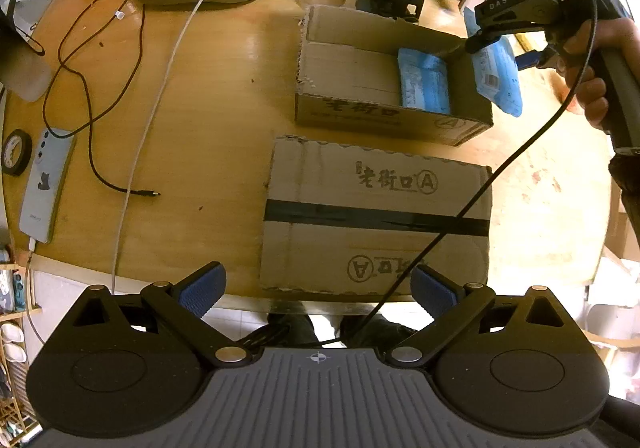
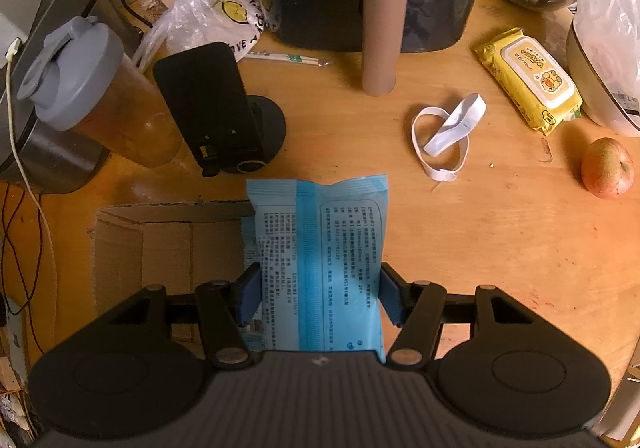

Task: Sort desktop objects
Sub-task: 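Carry the held smaller blue packet over the open cardboard box with the right gripper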

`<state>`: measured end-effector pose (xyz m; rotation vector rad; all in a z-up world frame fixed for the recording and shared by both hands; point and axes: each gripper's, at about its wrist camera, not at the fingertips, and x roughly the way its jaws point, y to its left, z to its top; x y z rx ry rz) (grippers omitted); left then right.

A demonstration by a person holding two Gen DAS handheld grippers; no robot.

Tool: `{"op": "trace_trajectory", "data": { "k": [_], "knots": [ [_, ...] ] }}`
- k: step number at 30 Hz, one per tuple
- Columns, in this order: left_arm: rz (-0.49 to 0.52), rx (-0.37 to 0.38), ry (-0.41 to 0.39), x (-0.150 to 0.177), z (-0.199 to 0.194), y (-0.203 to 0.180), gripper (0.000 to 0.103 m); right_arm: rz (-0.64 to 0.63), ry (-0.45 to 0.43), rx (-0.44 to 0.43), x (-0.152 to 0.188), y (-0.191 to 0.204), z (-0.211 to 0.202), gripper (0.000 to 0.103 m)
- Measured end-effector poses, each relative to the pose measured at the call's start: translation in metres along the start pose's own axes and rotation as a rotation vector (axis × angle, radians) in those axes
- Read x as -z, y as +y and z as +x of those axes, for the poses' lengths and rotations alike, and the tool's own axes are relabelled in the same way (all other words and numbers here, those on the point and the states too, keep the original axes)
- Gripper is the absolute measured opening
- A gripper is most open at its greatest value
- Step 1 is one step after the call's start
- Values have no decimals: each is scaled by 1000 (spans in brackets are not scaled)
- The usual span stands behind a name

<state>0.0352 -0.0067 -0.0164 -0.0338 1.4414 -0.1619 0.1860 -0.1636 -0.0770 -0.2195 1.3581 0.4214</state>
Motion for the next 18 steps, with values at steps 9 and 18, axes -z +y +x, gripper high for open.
{"op": "trace_trajectory", "data": {
  "k": [9, 18],
  "knots": [
    [-9, -1, -1, 1, -1, 6, 101, -11, 2, -6, -1, 12, 2, 58],
    [-15, -2, -1, 0, -1, 12, 101, -16, 4, -11, -2, 25, 4, 58]
  ]
}}
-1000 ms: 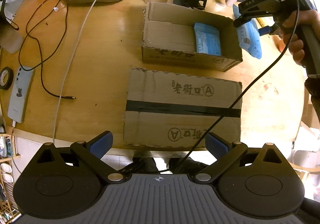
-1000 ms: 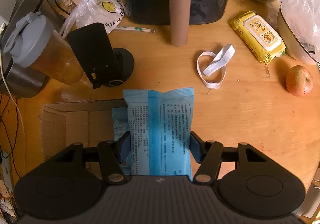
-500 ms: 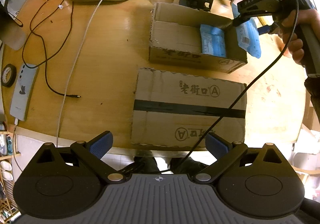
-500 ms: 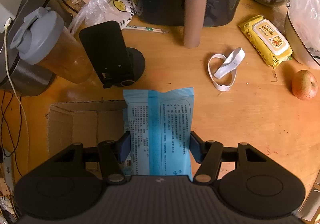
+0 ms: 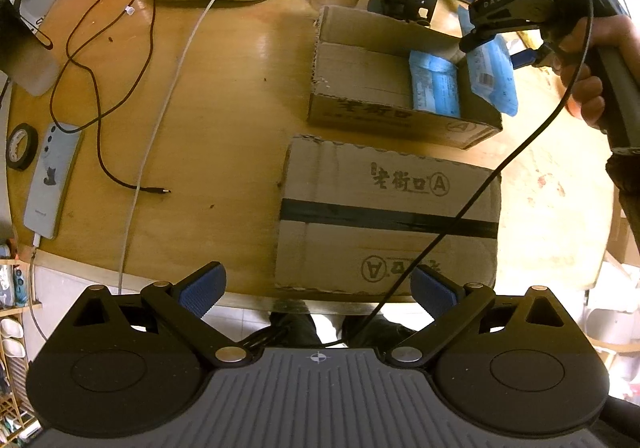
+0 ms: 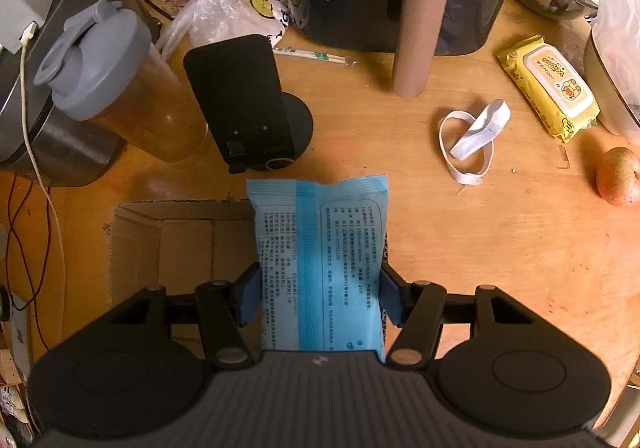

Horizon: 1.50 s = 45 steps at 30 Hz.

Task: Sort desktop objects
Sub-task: 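Carry the held smaller blue packet over the open cardboard box with the right gripper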

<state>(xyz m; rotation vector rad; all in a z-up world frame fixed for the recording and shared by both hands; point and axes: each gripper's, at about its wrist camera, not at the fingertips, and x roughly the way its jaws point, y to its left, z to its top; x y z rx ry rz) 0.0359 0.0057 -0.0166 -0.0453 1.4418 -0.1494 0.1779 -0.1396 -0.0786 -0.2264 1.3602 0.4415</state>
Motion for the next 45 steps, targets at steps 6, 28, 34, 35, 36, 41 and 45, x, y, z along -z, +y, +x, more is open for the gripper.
{"op": "trace_trajectory", "data": {
  "k": [6, 28, 34, 35, 36, 41, 45],
  "knots": [
    [-4, -1, 0, 0, -1, 3, 101, -6, 1, -3, -1, 7, 1, 58],
    [-9, 0, 6, -4, 0, 12, 101, 0, 9, -14, -3, 28, 8, 58],
    [-11, 1, 9, -4, 0, 17, 101, 9, 11, -14, -2, 32, 10, 58],
    [-11, 2, 9, -5, 1, 17, 101, 10, 12, -14, -2, 33, 11, 58],
    [-10, 2, 9, -5, 1, 18, 101, 12, 12, -14, -1, 33, 11, 58],
    [-12, 2, 10, -6, 2, 21, 101, 19, 17, -15, -1, 37, 14, 58],
    [-11, 3, 11, -7, 2, 24, 101, 16, 21, -18, -1, 41, 15, 58]
  ]
}}
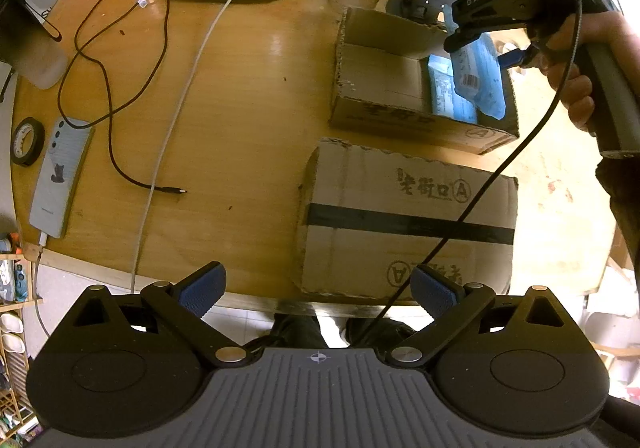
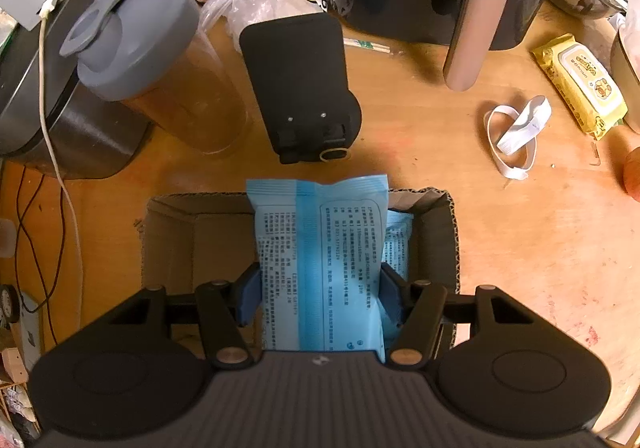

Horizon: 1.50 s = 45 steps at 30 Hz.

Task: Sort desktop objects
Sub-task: 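Carry the held smaller blue packet over the open cardboard box with the right gripper, then lower the smaller blue packet into the box beside the other packet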

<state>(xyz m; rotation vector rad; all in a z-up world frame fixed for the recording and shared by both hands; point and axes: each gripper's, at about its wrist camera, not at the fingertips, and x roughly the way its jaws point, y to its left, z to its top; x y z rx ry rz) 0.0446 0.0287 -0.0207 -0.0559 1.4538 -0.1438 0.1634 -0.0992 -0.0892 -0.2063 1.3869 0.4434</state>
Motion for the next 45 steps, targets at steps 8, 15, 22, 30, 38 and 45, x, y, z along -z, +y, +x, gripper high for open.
{"op": "trace_trajectory", "data": {
  "k": [8, 15, 22, 30, 38, 45],
  "knots": [
    [0, 1, 3, -2, 1, 6, 101, 3, 3, 4, -1, 8, 4, 58],
    [-2, 1, 6, -4, 1, 11, 101, 9, 8, 5, -1, 14, 7, 58],
    [-2, 4, 7, -6, 2, 14, 101, 11, 12, 3, 0, 22, 10, 58],
    [-3, 3, 11, -6, 2, 20, 101, 26, 14, -2, 1, 30, 13, 58],
    [2, 5, 14, -6, 1, 24, 101, 36, 12, -4, 2, 38, 16, 58],
    [1, 4, 17, -5, 0, 29, 101, 40, 8, -5, 2, 45, 17, 58]
  ]
}}
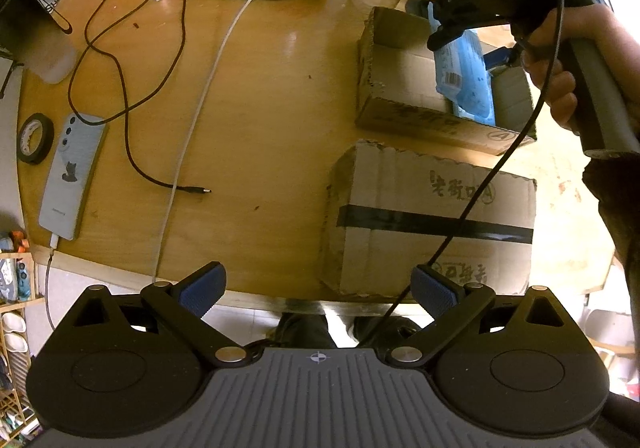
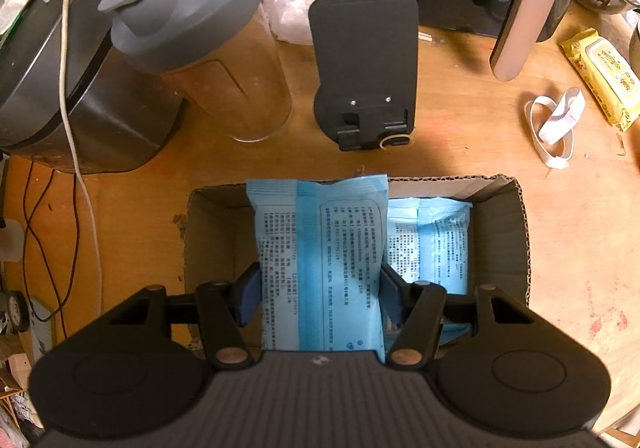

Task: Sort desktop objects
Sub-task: 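Lower the smaller blue packet into the box beside the other packet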

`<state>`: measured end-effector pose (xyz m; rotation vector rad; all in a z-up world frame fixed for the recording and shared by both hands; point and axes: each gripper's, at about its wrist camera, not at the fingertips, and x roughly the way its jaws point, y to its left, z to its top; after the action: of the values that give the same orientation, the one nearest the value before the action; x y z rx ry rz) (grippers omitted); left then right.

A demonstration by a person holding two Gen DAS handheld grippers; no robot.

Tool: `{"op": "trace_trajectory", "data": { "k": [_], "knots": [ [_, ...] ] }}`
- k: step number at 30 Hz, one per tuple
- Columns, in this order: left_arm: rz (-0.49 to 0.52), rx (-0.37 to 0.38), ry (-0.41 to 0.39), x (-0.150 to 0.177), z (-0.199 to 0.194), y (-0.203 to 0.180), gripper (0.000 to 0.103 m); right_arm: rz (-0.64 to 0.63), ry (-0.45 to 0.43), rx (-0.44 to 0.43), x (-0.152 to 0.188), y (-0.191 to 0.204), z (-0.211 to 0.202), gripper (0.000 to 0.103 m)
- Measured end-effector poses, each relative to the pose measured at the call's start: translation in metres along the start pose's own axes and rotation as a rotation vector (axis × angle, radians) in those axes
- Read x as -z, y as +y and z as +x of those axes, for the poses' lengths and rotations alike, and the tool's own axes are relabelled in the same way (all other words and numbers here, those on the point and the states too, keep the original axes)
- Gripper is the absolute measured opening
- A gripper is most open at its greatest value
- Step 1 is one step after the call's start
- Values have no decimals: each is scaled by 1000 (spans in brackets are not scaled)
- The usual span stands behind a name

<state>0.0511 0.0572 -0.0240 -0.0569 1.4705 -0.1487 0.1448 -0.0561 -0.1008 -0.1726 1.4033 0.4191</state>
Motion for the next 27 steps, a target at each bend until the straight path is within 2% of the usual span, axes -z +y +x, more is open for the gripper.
{"op": "trace_trajectory", "data": {
  "k": [27],
  "knots": [
    [-2, 0, 5, -1, 0, 9, 101, 1, -3, -5, 2, 11, 1, 58]
  ]
}}
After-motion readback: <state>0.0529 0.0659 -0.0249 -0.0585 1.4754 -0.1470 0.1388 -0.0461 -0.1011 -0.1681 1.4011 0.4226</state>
